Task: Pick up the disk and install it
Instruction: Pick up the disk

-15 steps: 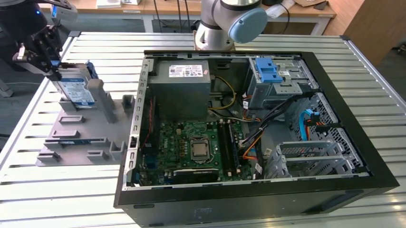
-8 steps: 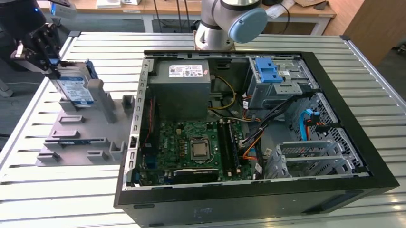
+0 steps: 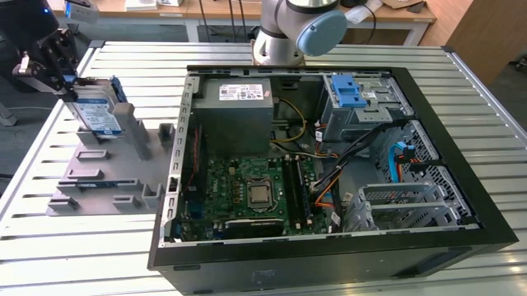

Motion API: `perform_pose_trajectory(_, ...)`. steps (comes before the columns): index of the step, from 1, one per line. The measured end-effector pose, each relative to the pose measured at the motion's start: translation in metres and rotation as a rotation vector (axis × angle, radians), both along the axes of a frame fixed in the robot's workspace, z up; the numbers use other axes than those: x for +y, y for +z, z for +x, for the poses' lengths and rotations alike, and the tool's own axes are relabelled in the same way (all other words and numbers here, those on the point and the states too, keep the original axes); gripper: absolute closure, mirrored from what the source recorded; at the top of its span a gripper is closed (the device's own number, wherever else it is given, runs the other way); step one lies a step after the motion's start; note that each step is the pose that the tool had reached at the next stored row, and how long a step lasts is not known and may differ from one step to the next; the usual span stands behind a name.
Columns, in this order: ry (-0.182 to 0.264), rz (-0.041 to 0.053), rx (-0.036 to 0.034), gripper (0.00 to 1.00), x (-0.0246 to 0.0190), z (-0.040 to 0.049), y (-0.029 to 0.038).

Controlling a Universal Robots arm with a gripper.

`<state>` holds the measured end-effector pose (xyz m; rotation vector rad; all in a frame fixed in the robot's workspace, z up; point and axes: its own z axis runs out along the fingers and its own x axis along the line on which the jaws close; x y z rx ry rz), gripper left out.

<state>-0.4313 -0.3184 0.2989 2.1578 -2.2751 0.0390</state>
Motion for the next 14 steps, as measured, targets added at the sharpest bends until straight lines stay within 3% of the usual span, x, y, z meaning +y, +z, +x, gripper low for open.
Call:
perform_pose_trajectory(11,0.0,0.0,0.0,0.62,0.0,0.0,-0.003)
perform_pose_trajectory(12,0.0,0.0,0.0,0.56,0.0,-0.0001,-0.0039)
perform_pose_trajectory(14,0.0,-0.0001,0.0001,0.56,-0.0003,-0.0008,-0.0053)
